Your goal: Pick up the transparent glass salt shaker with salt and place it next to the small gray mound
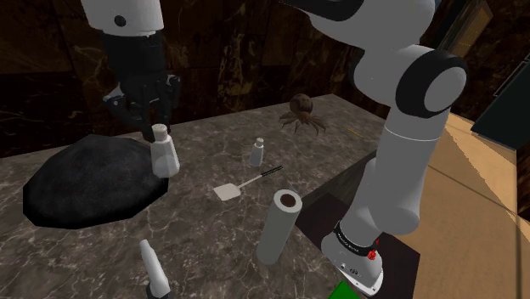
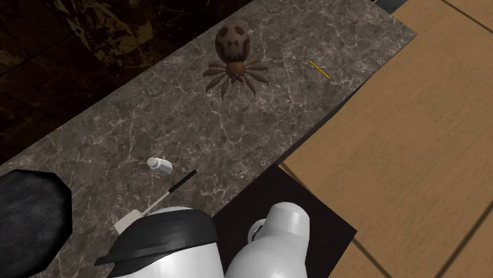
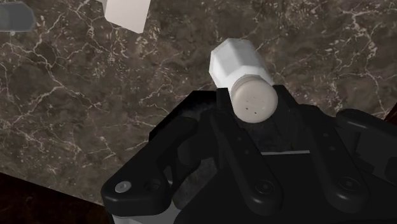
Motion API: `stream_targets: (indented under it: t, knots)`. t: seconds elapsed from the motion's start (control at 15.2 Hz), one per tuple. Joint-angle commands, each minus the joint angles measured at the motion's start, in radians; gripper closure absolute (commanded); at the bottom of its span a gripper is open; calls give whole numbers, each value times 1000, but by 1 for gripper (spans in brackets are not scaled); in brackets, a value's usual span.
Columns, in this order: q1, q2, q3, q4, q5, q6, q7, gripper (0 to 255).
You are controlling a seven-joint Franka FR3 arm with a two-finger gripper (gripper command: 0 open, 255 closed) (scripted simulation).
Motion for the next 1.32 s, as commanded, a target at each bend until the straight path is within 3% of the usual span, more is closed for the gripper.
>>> stream_targets:
  t: [0.0, 1.25]
  knots:
    - [-4, -9, -1, -40, 4, 33, 0, 255]
    - [-32, -54, -9, -354, 24, 307, -6, 255]
